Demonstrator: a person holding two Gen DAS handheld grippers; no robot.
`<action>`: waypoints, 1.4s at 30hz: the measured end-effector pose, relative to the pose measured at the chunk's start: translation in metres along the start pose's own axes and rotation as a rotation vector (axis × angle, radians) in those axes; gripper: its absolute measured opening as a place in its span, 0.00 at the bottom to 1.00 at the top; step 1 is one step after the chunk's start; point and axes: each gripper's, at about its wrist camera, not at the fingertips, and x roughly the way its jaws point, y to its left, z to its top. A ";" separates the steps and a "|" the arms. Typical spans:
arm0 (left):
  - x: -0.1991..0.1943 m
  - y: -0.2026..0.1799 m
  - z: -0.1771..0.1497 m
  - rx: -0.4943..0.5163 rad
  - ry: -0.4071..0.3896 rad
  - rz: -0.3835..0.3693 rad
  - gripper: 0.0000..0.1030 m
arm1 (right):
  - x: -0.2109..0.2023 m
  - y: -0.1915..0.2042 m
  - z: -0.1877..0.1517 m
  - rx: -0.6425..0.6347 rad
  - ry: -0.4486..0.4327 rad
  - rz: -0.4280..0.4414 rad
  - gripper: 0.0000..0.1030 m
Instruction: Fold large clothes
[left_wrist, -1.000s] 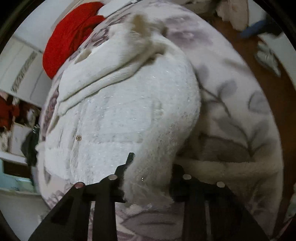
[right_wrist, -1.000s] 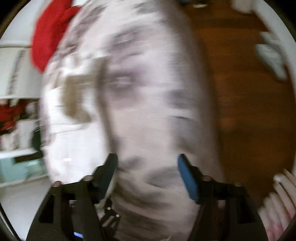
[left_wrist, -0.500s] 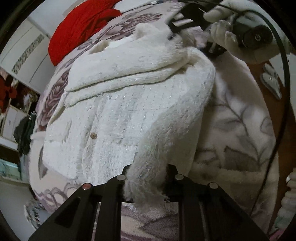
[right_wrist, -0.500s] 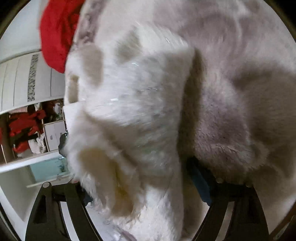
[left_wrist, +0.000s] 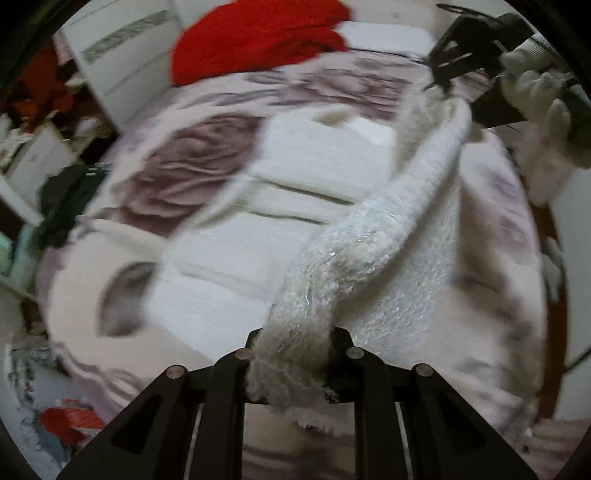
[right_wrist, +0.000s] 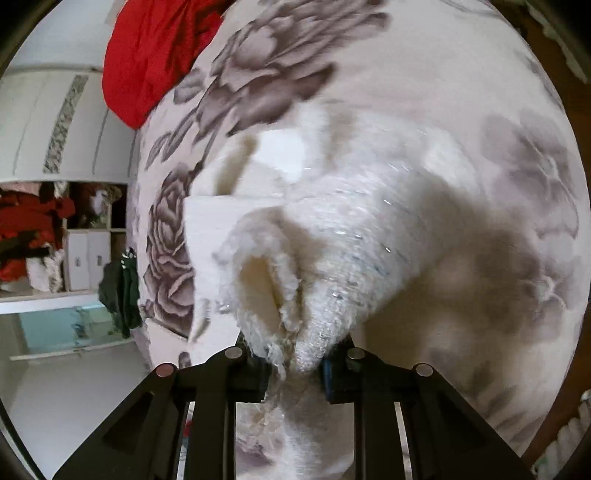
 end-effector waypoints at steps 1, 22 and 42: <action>0.007 0.017 0.004 -0.014 0.003 0.027 0.13 | 0.007 0.023 0.002 -0.012 0.001 -0.015 0.21; 0.133 0.191 0.001 -0.235 0.247 0.026 0.72 | 0.190 0.187 0.029 -0.054 0.141 0.074 0.74; 0.205 0.233 -0.005 -0.400 0.407 -0.499 0.40 | 0.225 -0.034 -0.263 0.368 0.256 0.220 0.74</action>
